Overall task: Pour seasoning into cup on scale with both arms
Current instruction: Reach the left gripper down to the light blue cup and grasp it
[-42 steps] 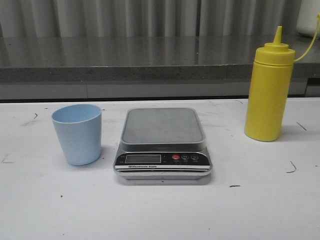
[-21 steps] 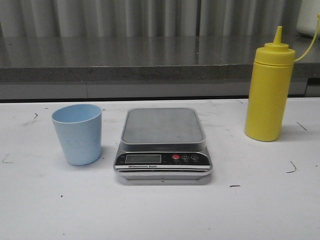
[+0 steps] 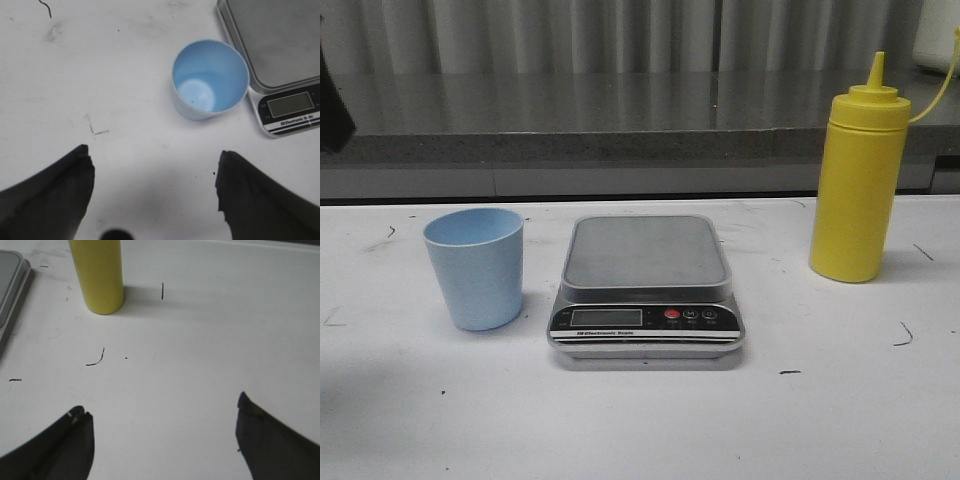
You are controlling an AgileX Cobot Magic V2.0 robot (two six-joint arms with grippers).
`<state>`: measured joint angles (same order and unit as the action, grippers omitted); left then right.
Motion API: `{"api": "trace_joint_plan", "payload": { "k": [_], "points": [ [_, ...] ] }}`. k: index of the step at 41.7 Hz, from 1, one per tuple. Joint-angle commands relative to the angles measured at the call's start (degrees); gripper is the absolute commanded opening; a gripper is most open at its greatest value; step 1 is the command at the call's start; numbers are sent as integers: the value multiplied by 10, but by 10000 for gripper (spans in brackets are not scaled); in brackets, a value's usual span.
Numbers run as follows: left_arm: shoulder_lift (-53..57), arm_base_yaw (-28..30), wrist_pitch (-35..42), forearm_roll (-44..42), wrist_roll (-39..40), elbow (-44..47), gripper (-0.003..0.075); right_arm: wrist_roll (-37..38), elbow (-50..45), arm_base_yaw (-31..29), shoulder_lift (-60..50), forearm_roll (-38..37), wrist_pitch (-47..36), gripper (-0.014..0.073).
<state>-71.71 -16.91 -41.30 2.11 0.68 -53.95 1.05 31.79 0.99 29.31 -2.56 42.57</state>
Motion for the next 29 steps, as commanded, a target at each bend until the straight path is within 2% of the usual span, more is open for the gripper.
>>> {"api": "trace_joint_plan", "payload": {
  "k": [1,13,22,29],
  "points": [
    [-53,-5,18,4,0,-56,502,-4,15,-2,6,-1,-36,600],
    [-216,-7,12,4,0,-163,502,-4,15,-2,6,-1,-39,600],
    [-295,-7,-29,22,0,-221,498,-4,15,-2,6,-1,-39,600],
    [-326,-7,-42,41,0,-239,400,-4,15,-2,6,-1,-39,600]
  ]
}}
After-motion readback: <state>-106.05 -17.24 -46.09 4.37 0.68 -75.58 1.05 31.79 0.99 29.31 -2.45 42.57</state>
